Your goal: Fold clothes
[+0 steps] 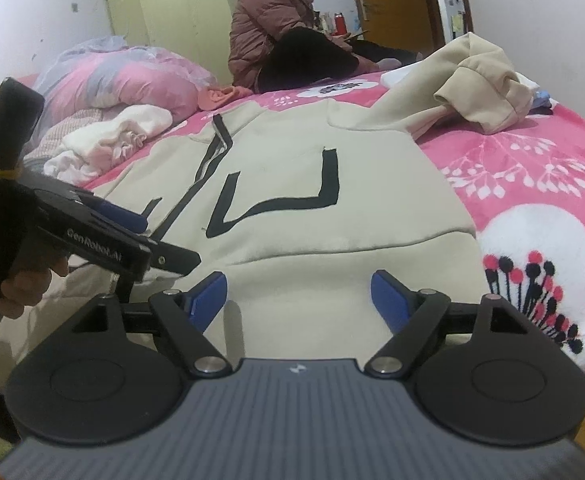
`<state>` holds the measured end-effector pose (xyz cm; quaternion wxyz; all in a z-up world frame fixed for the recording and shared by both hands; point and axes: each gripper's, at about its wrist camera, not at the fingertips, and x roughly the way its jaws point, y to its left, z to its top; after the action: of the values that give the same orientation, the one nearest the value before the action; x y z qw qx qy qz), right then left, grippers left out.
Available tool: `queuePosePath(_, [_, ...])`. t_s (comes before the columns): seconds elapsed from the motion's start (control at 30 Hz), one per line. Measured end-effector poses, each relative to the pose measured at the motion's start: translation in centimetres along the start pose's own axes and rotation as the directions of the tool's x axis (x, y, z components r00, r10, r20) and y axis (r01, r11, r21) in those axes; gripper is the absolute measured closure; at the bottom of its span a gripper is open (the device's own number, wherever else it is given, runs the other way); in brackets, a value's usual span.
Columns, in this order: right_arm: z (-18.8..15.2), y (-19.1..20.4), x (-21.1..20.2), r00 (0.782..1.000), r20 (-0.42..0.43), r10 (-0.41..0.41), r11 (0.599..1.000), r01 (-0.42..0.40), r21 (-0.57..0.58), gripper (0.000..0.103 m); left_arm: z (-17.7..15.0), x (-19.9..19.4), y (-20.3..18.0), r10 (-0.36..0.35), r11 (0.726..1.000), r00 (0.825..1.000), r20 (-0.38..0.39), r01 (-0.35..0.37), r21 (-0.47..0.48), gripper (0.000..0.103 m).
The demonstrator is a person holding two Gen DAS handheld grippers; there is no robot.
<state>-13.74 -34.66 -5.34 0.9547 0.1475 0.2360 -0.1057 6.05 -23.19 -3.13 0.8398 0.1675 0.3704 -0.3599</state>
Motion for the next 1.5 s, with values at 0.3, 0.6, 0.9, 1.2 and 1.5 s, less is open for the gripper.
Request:
queuePosePath(0.3, [1.6,-0.1,-3.2,0.99,0.13,-0.058,0.998,0.056,0.022,0.025,-1.9,-5.4,5.0,-0.012,0.989,0.978,0.208,0.043,-0.144,0.0])
queuePosePath(0.6, [3.0,3.5,-0.9,0.995,0.096,0.004,0.998,0.002,-0.069,0.062,-5.3,-6.4,7.0,0.017,0.989,0.974,0.224,0.017,-0.149,0.0])
queuePosePath(0.9, [2.3,4.5,3.1,0.993,-0.113,-0.015,0.997,0.007,-0.071,0.075,-6.5,-5.6,7.3,-0.007,0.989,0.973,0.231,0.041,-0.142,0.005])
queuePosePath(1.2, [11.0,8.6,7.0,0.996,-0.071,0.063,0.976,-0.076,-0.202,0.079,-4.5,-4.0,9.8,0.063,0.982,0.963,0.263,-0.013,-0.187,0.011])
queuePosePath(1.5, [10.1,8.5,19.7,0.954,-0.293,0.069,0.985,-0.112,-0.133,0.084,-4.2,0.6,13.4,0.081,0.954,0.977,0.198,-0.018,-0.299,0.021])
